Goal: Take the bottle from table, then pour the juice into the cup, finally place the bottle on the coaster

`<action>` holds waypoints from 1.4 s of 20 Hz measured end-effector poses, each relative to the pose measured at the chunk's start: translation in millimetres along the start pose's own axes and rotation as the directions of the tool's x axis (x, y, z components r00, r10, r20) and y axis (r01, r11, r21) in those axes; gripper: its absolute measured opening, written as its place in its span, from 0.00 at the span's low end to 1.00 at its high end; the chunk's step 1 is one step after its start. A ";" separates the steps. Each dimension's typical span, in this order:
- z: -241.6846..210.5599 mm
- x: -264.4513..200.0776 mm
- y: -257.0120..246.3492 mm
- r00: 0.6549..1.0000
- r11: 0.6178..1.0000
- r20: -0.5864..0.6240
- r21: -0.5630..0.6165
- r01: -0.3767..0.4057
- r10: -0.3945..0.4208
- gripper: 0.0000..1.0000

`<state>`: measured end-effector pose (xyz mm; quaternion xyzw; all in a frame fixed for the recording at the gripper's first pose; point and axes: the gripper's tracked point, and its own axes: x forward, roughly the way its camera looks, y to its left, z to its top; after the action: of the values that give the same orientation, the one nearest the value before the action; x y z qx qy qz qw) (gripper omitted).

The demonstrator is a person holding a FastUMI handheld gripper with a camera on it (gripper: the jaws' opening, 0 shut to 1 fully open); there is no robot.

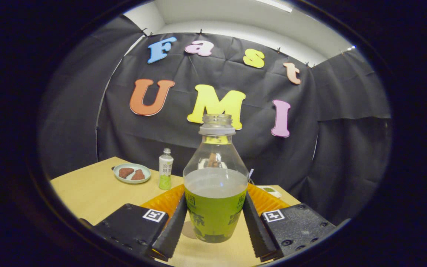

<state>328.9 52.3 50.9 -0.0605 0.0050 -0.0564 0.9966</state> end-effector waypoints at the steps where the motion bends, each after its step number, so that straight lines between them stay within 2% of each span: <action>1: -5.4 10.3 4.6 1.000 1.000 -0.008 0.019 -0.018 0.018 0.81; 8: -55.0 79.7 22.5 0.992 0.990 -0.085 0.115 -0.085 0.095 0.79; 14: -84.9 115.7 27.5 0.984 0.983 -0.114 0.135 -0.123 0.138 0.79; 16: -92.5 121.0 32.2 0.979 0.978 -0.130 0.157 -0.138 0.159 0.79; 24: -103.5 122.1 46.1 0.978 0.982 -0.128 0.114 -0.152 0.167 0.80; 28: -96.8 119.5 42.5 0.982 0.988 -0.123 0.084 -0.133 0.143 0.81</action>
<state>450.7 69.1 -50.7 -0.0186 0.0711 0.0088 0.9973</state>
